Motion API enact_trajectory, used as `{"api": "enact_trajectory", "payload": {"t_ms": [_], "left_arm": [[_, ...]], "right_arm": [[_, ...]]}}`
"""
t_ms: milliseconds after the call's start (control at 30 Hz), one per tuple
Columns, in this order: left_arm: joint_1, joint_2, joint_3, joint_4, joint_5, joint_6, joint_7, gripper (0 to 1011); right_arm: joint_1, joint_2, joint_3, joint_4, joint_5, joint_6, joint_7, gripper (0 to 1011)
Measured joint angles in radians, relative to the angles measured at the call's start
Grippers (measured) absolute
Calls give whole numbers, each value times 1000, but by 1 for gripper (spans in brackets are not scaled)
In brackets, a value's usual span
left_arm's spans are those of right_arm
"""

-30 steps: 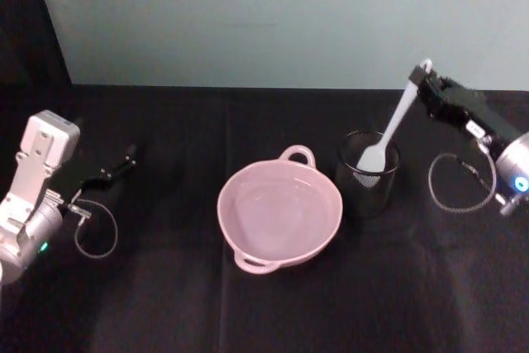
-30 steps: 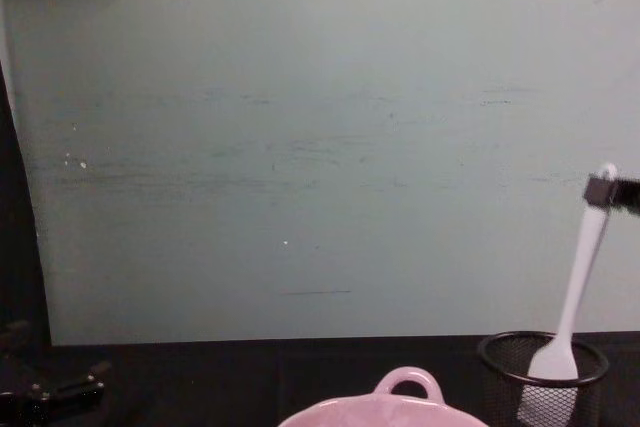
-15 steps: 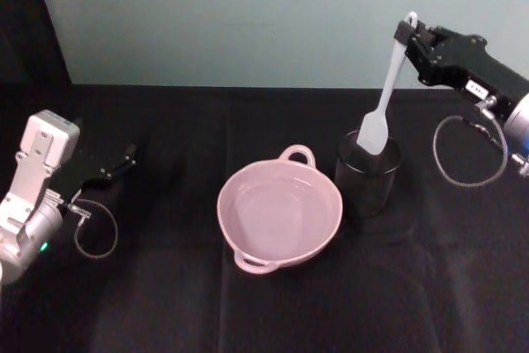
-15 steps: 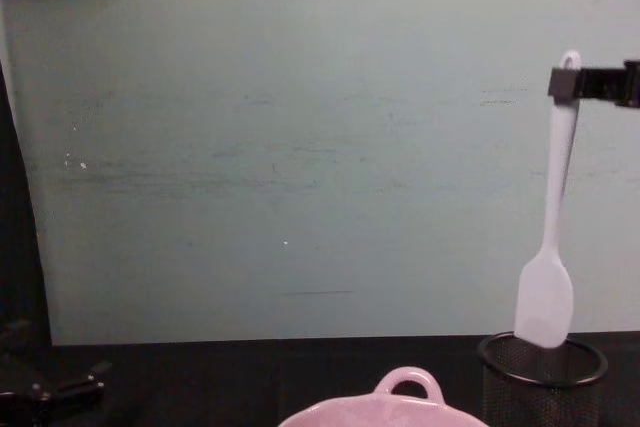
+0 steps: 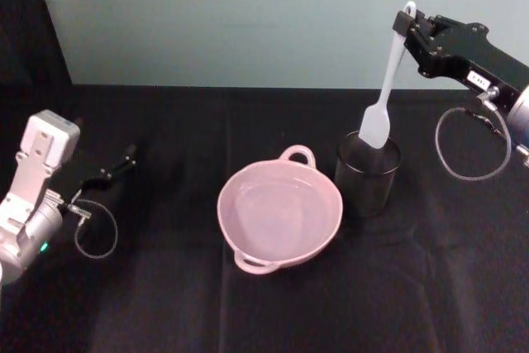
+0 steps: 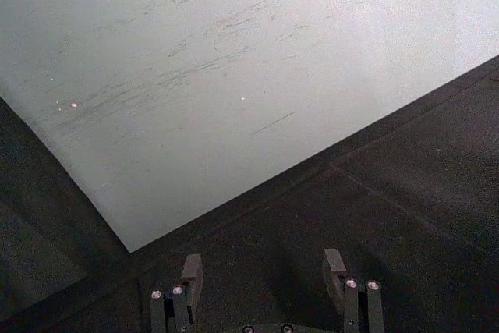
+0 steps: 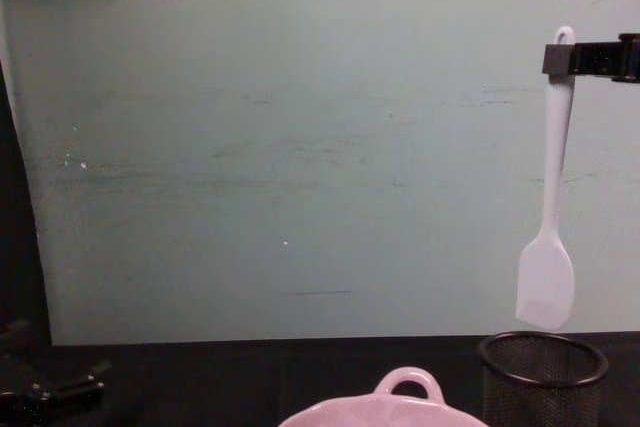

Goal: Use the one hand to pick up the spoon and stir the clear water in the bowl.

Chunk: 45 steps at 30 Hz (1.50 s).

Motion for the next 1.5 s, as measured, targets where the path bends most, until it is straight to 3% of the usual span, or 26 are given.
{"api": "enact_trajectory", "payload": {"t_ms": [900,1067,1300,1400,1500], "left_arm": [[0,0,0,0,0,0,0,1011],[0,0,0,0,0,0,0,1011],[0,0,0,0,0,0,0,1011],[0,0,0,0,0,0,0,1011],[0,0,0,0,0,0,0,1011]], "right_arm": [[-3,-1,-2,5,2,-5,0,113],[-9,-15,-1,-2,-9,-5,0,113],[8,-64,-56,-10,-40,-1,9,113],[30,-108,-111,4,-67,-1,26,113],[41,-136,-143,23,-83,-7,38,113]]}}
